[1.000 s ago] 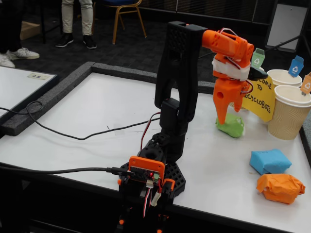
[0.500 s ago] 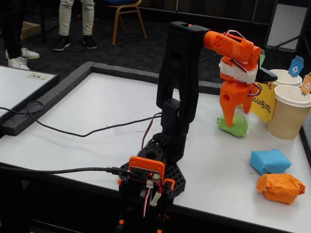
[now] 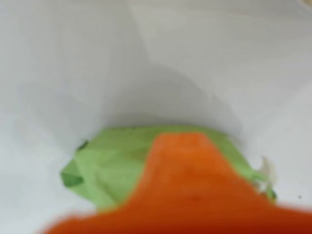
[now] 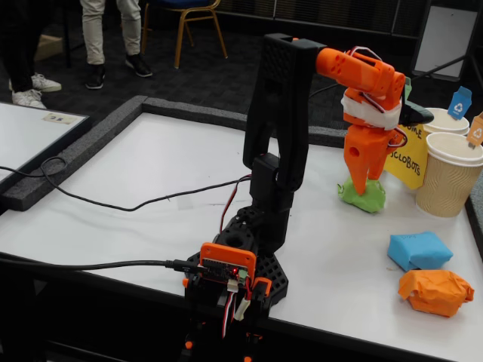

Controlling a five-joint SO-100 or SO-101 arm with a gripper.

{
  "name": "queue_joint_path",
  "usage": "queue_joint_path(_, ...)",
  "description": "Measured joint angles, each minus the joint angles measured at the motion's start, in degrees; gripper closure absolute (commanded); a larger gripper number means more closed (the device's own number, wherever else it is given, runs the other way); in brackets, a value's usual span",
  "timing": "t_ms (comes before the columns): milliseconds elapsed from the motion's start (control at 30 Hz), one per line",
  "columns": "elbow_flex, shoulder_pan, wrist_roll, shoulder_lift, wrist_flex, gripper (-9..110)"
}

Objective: Sort rubbish by color.

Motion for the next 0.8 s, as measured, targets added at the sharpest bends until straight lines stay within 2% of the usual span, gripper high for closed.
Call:
queue_joint_path(367,-3.43,3.78,0.00,0.88,9.84,101)
queue_joint_path(800,-13.62,4.48,0.00,18.90,24.26,101)
